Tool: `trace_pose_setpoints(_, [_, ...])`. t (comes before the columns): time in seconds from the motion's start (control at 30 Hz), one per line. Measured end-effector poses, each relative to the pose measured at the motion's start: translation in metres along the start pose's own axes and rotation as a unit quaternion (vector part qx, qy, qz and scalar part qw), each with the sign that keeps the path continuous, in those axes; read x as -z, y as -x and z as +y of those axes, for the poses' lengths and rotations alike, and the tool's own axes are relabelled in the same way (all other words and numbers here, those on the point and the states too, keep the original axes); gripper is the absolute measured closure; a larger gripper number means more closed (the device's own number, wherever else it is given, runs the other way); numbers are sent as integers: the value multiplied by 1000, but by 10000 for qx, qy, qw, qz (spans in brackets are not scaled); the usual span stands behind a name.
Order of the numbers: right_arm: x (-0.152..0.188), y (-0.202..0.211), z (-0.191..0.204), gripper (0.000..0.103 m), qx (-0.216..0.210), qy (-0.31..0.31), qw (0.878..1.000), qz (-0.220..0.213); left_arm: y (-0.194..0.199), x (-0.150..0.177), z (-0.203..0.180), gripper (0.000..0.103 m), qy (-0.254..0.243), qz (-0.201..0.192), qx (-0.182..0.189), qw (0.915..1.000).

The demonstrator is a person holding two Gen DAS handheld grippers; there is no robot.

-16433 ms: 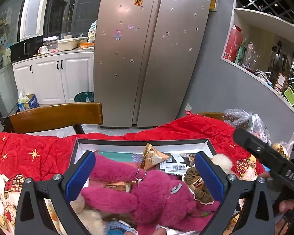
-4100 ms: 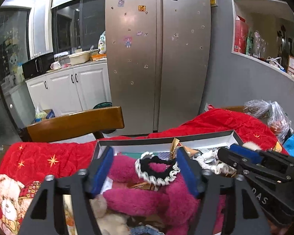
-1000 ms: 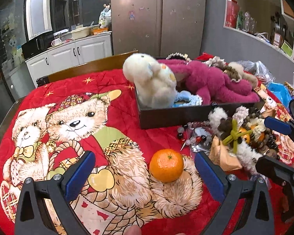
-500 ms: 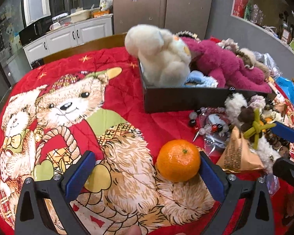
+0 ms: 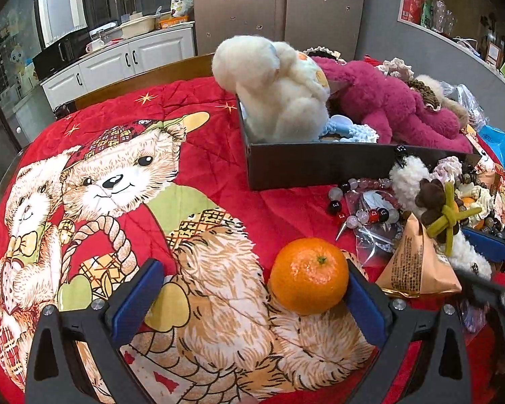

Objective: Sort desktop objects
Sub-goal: 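Close left tool on the orange while right tool grasps white fuzzy hair clip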

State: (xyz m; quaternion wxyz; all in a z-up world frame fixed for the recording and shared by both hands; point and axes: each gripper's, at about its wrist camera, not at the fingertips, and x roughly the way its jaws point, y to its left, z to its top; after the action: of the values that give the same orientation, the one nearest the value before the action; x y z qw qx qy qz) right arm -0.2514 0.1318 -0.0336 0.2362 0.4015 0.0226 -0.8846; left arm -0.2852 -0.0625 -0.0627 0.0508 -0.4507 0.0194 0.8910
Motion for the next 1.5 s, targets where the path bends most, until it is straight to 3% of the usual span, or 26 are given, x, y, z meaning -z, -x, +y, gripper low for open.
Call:
trace_pose_setpoints(0.53, [4,-13,19,62,812,581,9946,272,1,0,-1,0,-15,-3,-21,10000])
trace_pose_setpoints(0.63, [4,-12,18,64,778,578,9949,262,2,1,-1,2,-8,-23,3,10000])
trace_pose_setpoints(0.8, [4,-9,15,65,604,499,9966,237,8,2,-4,34,-85,-197,-39,9998])
trace_pose_setpoints(1.0, [4,-11,18,65,643,559,9960,255,10,0,-2,58,-39,-276,-72,9996])
trace_pose_setpoints(1.1, [4,-10,17,65,587,528,9966,244,10,-1,1,64,25,-293,-71,9995])
trace_pose_setpoints(1.5, [4,-9,16,65,513,510,9971,224,11,-1,3,64,77,-307,-11,9995])
